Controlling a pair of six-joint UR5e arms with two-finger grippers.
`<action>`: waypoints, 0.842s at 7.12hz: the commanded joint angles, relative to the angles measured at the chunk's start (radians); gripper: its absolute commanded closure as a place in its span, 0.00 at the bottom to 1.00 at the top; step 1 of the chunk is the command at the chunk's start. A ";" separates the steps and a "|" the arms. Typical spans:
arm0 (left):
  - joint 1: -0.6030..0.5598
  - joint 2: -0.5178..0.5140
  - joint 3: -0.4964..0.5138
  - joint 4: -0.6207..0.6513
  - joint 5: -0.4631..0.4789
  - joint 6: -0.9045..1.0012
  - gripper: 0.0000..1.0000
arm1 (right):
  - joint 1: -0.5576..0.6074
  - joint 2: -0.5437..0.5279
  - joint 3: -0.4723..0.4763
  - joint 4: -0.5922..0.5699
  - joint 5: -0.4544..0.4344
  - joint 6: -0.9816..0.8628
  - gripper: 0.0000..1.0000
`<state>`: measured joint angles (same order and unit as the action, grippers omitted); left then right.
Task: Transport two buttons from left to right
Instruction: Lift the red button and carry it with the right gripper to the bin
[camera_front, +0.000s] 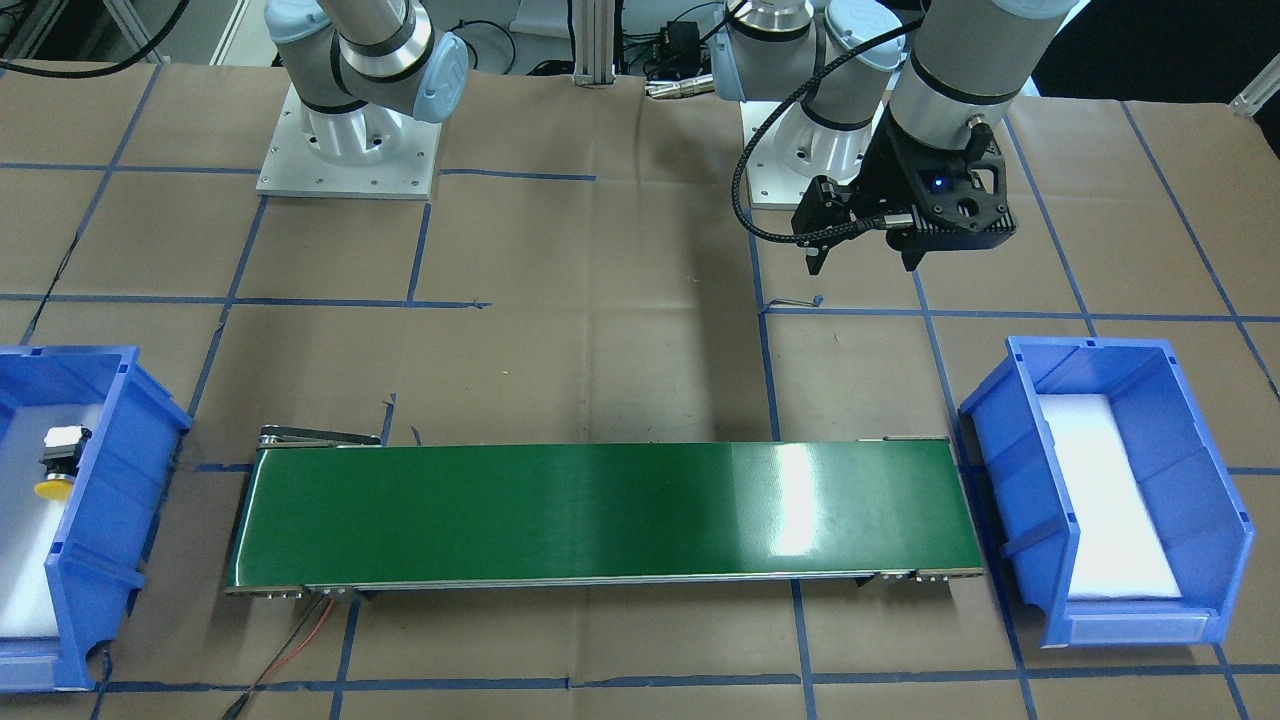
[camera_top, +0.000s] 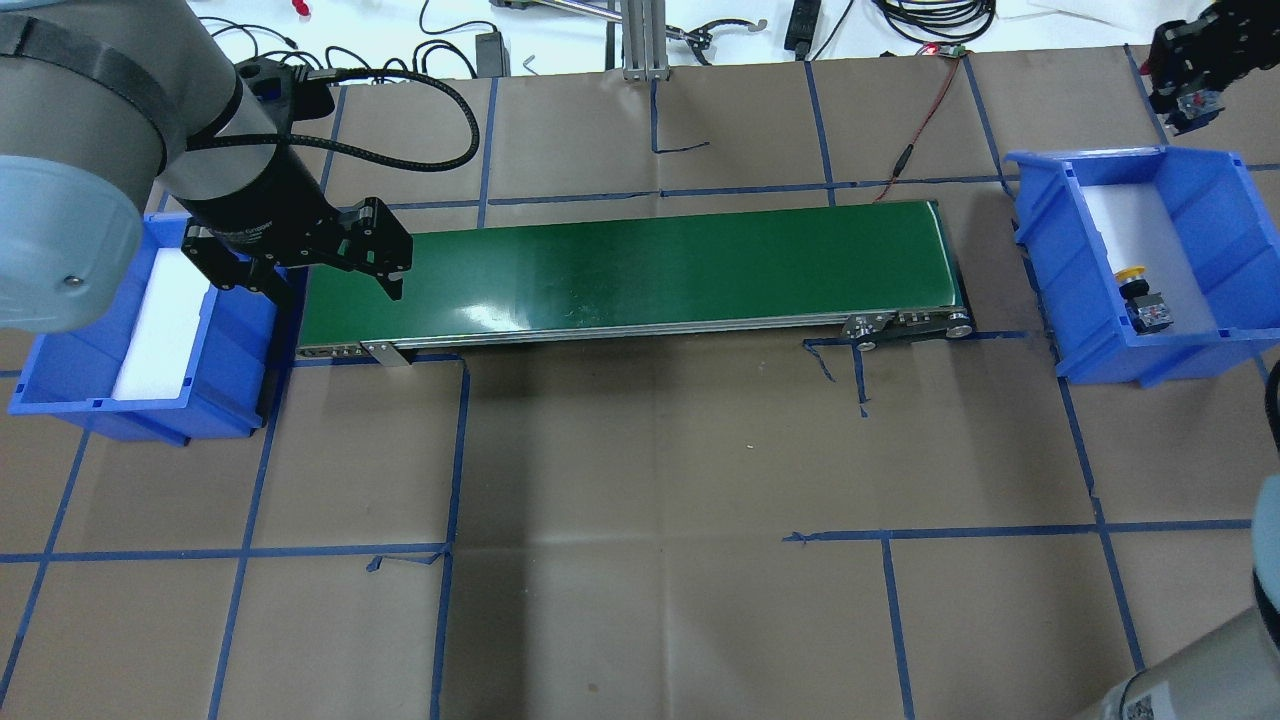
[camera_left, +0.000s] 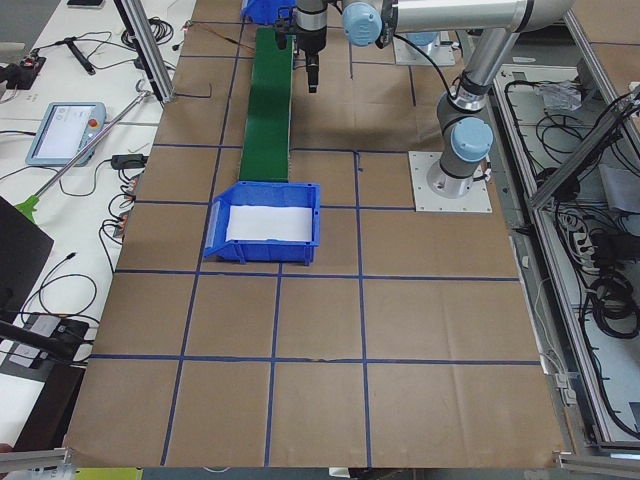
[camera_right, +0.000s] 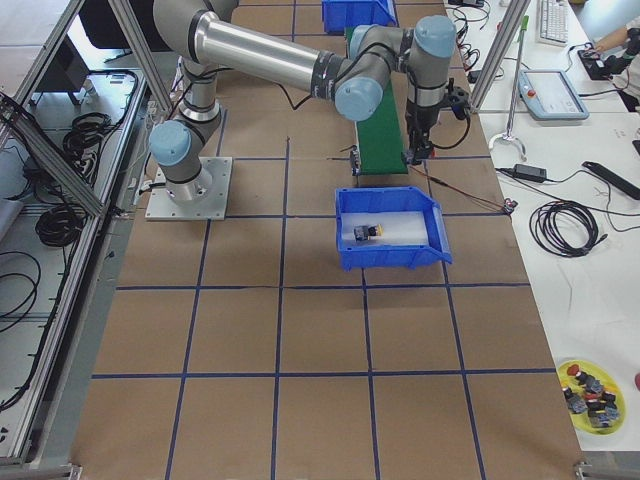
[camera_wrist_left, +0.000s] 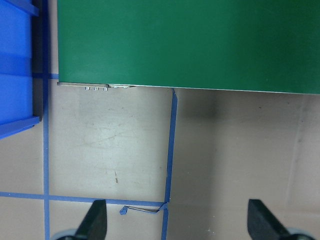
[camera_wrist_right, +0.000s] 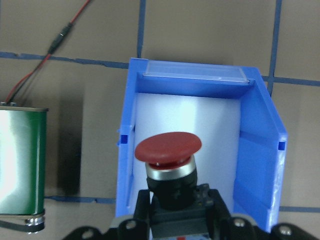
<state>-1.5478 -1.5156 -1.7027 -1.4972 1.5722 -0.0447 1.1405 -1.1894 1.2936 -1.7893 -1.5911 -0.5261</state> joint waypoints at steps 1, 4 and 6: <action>0.000 0.000 0.000 0.000 0.000 0.000 0.00 | -0.033 0.077 0.004 -0.047 0.003 -0.069 0.96; 0.000 0.000 0.000 0.000 0.000 0.000 0.00 | -0.033 0.155 0.067 -0.203 0.005 -0.051 0.96; 0.000 0.000 0.000 0.000 0.000 0.000 0.00 | -0.030 0.171 0.130 -0.267 0.006 0.013 0.96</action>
<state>-1.5478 -1.5157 -1.7027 -1.4972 1.5723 -0.0445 1.1088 -1.0327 1.3864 -2.0149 -1.5858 -0.5494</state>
